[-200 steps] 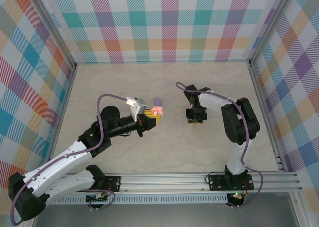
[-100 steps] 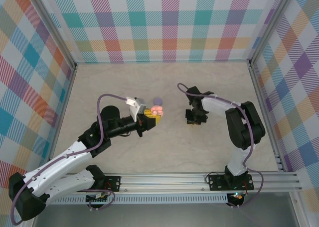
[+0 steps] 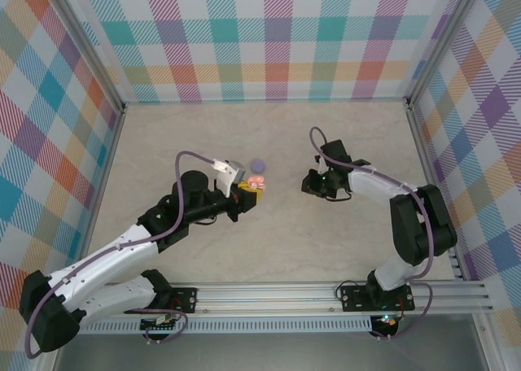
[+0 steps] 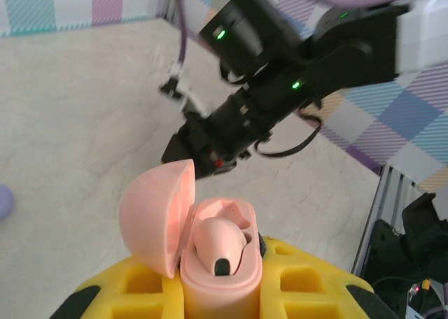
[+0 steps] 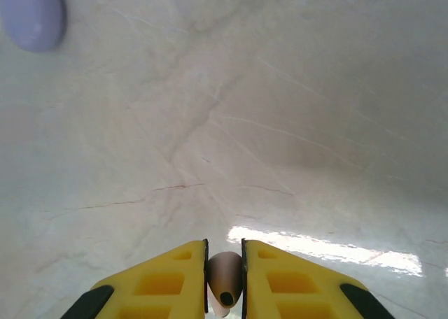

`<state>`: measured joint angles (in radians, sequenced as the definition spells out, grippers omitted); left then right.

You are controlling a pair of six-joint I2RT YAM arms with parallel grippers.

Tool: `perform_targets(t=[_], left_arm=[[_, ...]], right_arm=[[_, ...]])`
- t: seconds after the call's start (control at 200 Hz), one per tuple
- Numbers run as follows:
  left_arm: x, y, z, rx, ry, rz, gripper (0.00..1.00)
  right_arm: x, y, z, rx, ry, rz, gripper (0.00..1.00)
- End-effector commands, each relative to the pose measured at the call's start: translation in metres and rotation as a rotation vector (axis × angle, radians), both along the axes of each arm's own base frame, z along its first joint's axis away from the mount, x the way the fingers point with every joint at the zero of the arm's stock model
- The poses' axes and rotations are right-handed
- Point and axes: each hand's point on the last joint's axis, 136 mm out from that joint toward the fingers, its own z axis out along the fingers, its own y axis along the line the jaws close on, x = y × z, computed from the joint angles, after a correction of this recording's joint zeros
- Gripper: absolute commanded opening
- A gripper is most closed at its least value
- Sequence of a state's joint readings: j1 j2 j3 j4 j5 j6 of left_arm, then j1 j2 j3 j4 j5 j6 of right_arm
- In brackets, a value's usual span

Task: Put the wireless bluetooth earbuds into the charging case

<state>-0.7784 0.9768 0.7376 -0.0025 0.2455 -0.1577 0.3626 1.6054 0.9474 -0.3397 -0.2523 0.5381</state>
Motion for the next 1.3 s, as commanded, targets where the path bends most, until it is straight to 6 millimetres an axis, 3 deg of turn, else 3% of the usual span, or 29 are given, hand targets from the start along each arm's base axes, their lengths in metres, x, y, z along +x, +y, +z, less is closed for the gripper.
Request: perform_targets(t=[0.0, 0.32, 0.515, 0.74, 1.295], left_arm=[[0.002, -0.009, 0.0, 0.001, 0.036, -0.003, 0.0], [0.02, -0.02, -0.016, -0.043, 0.114, 0.02, 0.0], [0.025, -0.032, -0.016, -0.105, 0.134, -0.003, 0.0], [0.023, -0.042, -0.001, -0.183, 0.104, -0.056, 0.0], [-0.009, -0.06, 0.045, -0.289, -0.083, -0.26, 0.0]], right_arm=[[0.009, 0.011, 0.036, 0.149, -0.102, -0.002, 0.17], [-0.006, 0.021, 0.116, 0.343, -0.29, 0.05, 0.18], [-0.02, 0.021, 0.161, 0.405, -0.416, 0.084, 0.19], [-0.04, 0.019, 0.207, 0.484, -0.555, 0.12, 0.2], [-0.088, 0.043, 0.276, 0.585, -0.783, 0.245, 0.21]])
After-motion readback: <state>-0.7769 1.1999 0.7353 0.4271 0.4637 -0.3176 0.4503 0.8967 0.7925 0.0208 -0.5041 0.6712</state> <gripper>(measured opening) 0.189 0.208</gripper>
